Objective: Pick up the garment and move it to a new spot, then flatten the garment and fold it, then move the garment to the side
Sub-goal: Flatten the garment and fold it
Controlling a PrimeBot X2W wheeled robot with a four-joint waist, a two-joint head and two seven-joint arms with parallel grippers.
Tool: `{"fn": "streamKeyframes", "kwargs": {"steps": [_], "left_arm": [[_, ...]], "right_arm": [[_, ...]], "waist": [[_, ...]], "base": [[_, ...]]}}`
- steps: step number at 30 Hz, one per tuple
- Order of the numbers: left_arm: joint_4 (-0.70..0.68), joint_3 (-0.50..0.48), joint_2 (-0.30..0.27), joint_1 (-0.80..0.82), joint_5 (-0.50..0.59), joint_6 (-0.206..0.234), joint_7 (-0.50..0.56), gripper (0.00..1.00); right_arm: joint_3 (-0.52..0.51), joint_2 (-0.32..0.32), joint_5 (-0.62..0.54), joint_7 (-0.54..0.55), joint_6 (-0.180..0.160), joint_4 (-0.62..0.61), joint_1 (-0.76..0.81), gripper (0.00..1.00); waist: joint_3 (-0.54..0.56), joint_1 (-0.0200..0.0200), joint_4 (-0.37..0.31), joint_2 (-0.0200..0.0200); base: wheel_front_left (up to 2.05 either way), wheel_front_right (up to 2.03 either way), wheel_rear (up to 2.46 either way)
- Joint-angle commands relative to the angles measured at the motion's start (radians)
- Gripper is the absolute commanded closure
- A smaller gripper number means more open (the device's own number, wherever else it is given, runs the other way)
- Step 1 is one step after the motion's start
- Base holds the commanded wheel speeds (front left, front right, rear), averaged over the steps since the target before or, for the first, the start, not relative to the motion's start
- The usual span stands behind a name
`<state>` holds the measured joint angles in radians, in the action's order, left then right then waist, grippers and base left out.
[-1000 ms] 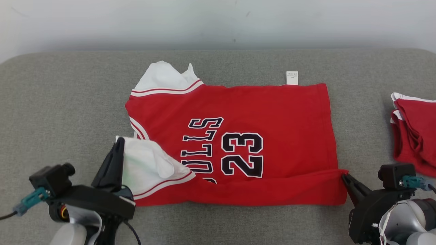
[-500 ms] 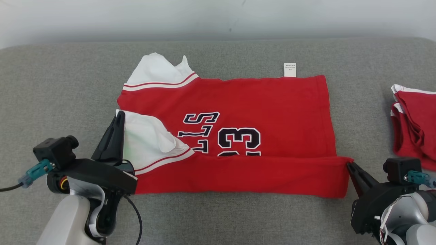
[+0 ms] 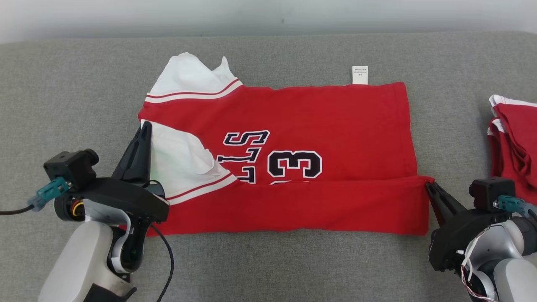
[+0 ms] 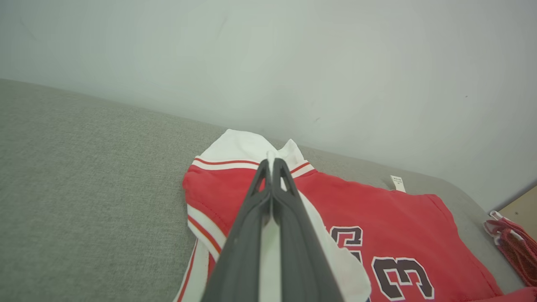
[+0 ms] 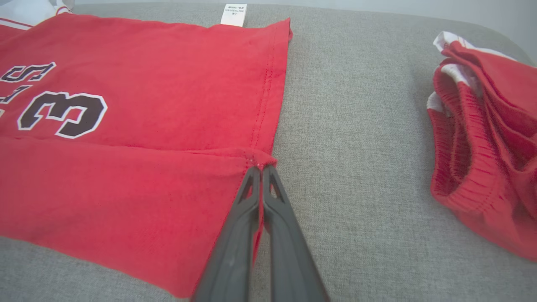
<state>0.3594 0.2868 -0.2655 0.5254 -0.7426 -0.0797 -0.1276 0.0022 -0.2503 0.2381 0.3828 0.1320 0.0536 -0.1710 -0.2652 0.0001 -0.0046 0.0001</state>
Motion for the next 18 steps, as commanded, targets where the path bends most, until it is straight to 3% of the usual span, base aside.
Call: {"fn": "streamKeyframes", "kwargs": {"steps": [1,11,12,13,14,18], "left_arm": [[0.008,0.002,0.002,0.015,0.007,0.002,-0.011,1.00],[0.051,0.012,0.010,0.052,0.033,0.016,-0.041,1.00],[0.057,0.014,0.011,0.059,0.039,0.020,-0.046,1.00],[0.063,0.017,0.010,0.064,0.048,0.026,-0.050,0.78],[0.073,0.023,0.010,0.064,0.053,0.029,-0.044,0.00],[0.104,0.038,-0.006,0.068,0.105,0.054,-0.082,0.00]], "right_arm": [[0.002,-0.003,-0.005,-0.007,-0.002,0.010,-0.011,1.00],[0.015,0.004,-0.015,-0.025,-0.002,0.050,-0.038,1.00],[0.012,0.006,-0.018,-0.028,-0.002,0.053,-0.042,0.69],[0.009,0.011,-0.020,-0.030,-0.002,0.057,-0.045,0.40],[0.006,0.017,-0.022,-0.033,-0.002,0.061,-0.048,0.00],[-0.004,0.031,-0.026,-0.041,-0.002,0.069,-0.044,0.00]], "waist": [[-0.004,-0.0001,0.002,-0.0001],[-0.014,-0.0001,0.006,-0.0001],[-0.014,-0.0001,0.007,-0.0001],[-0.014,-0.0001,0.008,-0.0001],[-0.013,-0.0001,0.009,-0.0001],[-0.004,-0.0001,0.009,-0.0001]], "base": [[0.00,0.00,0.00],[0.00,0.00,0.00],[0.00,0.00,0.00],[0.00,0.00,0.00],[0.00,0.00,0.00],[0.00,0.00,0.00]]}}
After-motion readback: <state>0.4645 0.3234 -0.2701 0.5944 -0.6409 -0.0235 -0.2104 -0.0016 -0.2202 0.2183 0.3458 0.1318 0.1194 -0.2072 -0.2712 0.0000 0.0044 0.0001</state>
